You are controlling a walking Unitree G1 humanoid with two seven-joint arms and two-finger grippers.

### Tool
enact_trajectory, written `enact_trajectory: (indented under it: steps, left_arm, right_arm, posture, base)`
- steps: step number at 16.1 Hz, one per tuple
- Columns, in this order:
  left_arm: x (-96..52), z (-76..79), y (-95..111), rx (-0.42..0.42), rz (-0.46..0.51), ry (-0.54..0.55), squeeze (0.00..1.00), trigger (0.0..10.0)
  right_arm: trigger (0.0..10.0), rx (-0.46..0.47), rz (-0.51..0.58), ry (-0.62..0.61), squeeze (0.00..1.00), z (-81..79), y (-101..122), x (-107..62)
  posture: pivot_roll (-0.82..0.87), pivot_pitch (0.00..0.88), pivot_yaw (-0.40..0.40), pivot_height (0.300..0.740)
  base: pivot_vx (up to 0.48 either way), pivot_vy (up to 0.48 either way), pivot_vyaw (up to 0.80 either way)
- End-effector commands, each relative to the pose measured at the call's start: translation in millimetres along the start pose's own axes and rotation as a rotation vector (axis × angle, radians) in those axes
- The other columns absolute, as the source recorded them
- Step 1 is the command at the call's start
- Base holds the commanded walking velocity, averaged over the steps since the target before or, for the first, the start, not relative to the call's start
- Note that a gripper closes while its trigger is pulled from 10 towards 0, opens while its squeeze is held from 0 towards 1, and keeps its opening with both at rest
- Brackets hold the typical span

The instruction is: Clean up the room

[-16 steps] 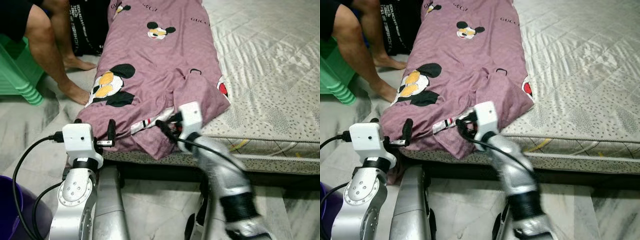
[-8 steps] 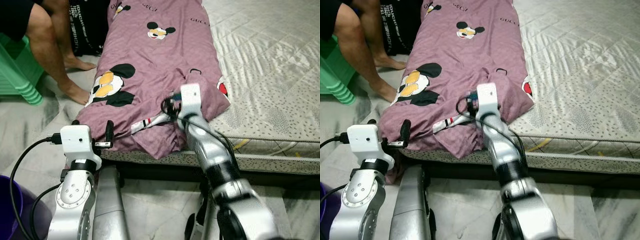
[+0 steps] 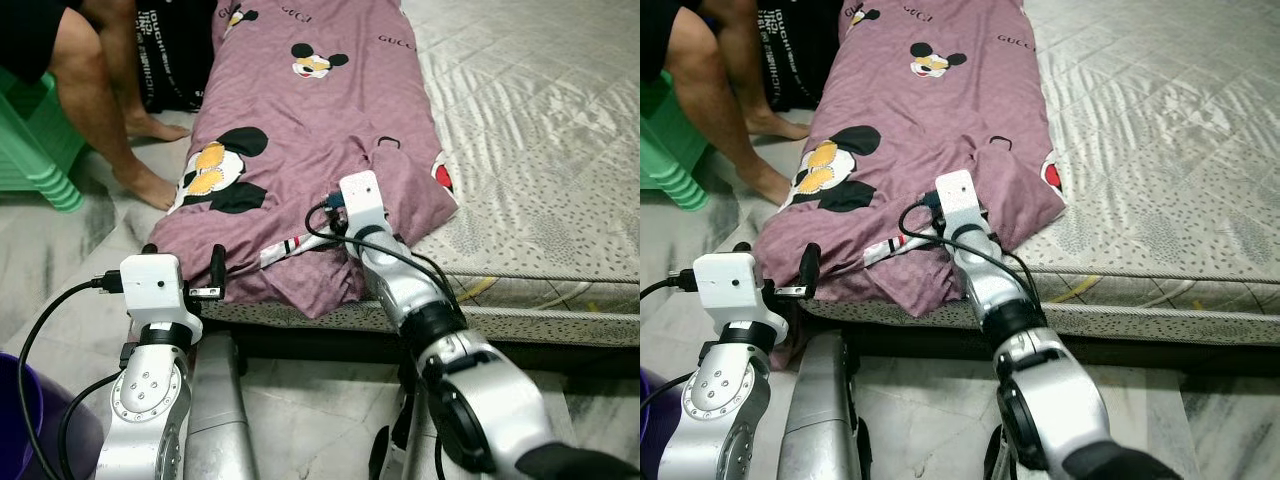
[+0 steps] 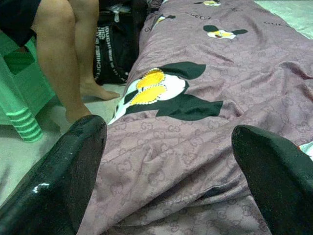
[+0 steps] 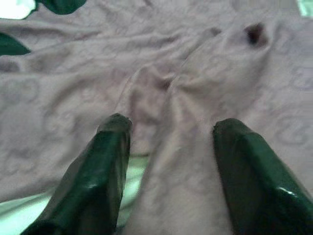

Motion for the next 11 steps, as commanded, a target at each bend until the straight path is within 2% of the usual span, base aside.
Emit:
enact_trajectory:
  steps: [1,3,6,11]
  left_arm:
    - [-2.0,-3.6,1.7,0.01,0.001,0.018,0.0,10.0]
    - [-1.4,-4.0,1.6,0.012,0.0,0.022,0.0,10.0]
    - [0.0,-4.6,2.0,0.012,0.002,0.025,0.0,10.0]
    - [2.1,-5.5,2.3,0.012,0.005,0.028,0.0,10.0]
  right_arm:
    - [0.0,-0.019,0.003,-0.038,0.0,7.1,0.2,1.6]
    - [0.0,-0.047,0.012,-0.105,0.0,22.2,0.5,2.2]
    - [0.0,-0.059,0.009,-0.14,0.0,32.8,-2.9,1.9]
    - [0.0,-0.022,0.002,-0.143,0.0,34.7,-7.9,1.4]
  posture:
    - [0.17,0.121,-0.023,0.508]
    - [0.17,0.118,-0.022,0.508]
    - [0.17,0.115,-0.021,0.508]
    - [0.16,0.112,-0.02,0.508]
  base:
    - [0.0,0.0,0.0]
    - [0.0,0.0,0.0]
    - [0.0,0.0,0.0]
    - [0.0,0.0,0.0]
Point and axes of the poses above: a point about 5 cm out from each wrist's last joint towards the gripper, its own x axis pointing out of the wrist towards the gripper, its own y axis along the axis of the wrist's last joint, z = x × y, the point moved 5 cm from there along x, pointing out of the wrist towards the gripper, and after that the axes turned 14 degrees about x, right-handed, at the moved point
